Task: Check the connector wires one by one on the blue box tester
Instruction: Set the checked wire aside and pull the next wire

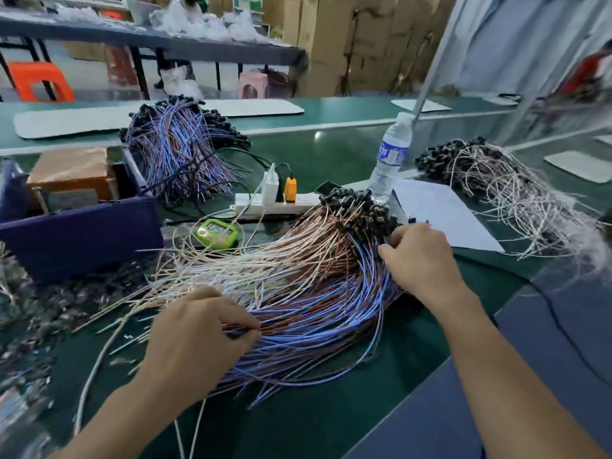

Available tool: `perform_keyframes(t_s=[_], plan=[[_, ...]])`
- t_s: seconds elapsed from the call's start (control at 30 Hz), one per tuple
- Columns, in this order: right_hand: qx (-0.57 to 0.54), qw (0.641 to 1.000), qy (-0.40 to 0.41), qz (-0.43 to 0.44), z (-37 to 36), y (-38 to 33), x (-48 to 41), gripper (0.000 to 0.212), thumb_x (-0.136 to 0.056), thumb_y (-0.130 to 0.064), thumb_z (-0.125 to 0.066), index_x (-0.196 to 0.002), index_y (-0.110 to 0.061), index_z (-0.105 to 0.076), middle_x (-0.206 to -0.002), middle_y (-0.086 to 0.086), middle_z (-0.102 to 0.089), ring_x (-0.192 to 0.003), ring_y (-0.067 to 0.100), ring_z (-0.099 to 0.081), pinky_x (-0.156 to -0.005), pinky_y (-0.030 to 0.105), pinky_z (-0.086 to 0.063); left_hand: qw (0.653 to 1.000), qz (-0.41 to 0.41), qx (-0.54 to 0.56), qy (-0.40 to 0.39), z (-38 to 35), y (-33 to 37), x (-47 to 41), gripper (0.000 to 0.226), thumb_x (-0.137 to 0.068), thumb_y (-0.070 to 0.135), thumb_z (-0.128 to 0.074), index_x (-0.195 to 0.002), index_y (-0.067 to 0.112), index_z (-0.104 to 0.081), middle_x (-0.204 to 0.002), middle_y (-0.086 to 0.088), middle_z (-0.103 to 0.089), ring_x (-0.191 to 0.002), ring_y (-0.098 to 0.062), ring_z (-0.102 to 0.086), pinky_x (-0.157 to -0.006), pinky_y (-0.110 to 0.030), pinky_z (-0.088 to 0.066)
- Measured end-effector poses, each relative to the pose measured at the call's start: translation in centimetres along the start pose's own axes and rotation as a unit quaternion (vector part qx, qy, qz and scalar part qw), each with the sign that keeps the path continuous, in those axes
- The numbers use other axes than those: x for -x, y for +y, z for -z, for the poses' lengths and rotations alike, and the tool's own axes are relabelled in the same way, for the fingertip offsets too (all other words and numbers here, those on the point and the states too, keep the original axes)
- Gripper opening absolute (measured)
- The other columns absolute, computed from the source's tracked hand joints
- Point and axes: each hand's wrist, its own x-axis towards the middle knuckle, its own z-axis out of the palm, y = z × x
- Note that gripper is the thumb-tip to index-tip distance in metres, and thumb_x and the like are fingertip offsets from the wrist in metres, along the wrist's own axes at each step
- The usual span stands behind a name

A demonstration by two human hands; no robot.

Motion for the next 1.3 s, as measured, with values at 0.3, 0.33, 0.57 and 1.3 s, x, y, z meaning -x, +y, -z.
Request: perform_keyframes(t_s=[0.3, 0.33, 0.57, 1.3], plan=[[-0.066, 0.988, 0.135, 0.029, -2.0, -2.3, 3.3, 0.014, -0.093, -0.021, -0.066, -0.079, -0.022, -0.065, -0.062, -0.005, -0.065, -0.058, 0.021, -0.062, -0.06, 0.033, -0.054, 0.985, 0.088, 0.146, 0.041, 0.2, -1.8, -0.7, 0.011, -0.073, 0.045, -0.085, -0.079, 0.052, -0.079, -0.092, 0.033, -0.07, -0.099, 0.017, -0.058, -0.085, -0.017, -0.041], [-0.086, 0.988, 0.122, 0.046, -2.4, -3.2, 4.0, 0.015, -0.093, -0.02, -0.066, -0.079, -0.022, -0.065, -0.061, -0.007, -0.064, -0.056, 0.017, -0.062, -0.059, 0.033, -0.055, 0.98, 0.103, 0.164, 0.047, 0.5, -1.9, -1.0, 0.003, -0.078, 0.051, -0.079, -0.079, 0.054, -0.078, -0.091, 0.035, -0.07, -0.096, 0.018, -0.059, -0.082, -0.016, -0.043], [-0.193, 0.961, -0.021, 0.196, -6.8, -13.1, 8.2, 0.009, -0.092, -0.023, -0.066, -0.085, -0.022, -0.071, -0.072, -0.008, -0.069, -0.064, 0.01, -0.063, -0.061, 0.024, -0.051, 0.959, 0.151, 0.216, 0.101, 3.0, -3.2, -1.5, 0.01, -0.09, 0.045, -0.072, -0.096, 0.051, -0.078, -0.085, 0.034, -0.073, -0.084, 0.014, -0.068, -0.074, -0.015, -0.053], [-0.119, 0.836, -0.353, 0.403, -14.7, -40.9, 17.1, 0.022, -0.094, -0.009, -0.056, -0.11, -0.01, -0.071, -0.109, 0.011, -0.071, -0.096, 0.031, -0.067, -0.086, 0.043, -0.06, 0.811, 0.433, -0.175, 0.352, 13.6, -19.0, 13.5, 0.037, -0.083, 0.026, -0.082, -0.12, 0.027, -0.078, -0.091, -0.011, -0.079, -0.085, -0.034, -0.069, -0.082, -0.042, -0.055]])
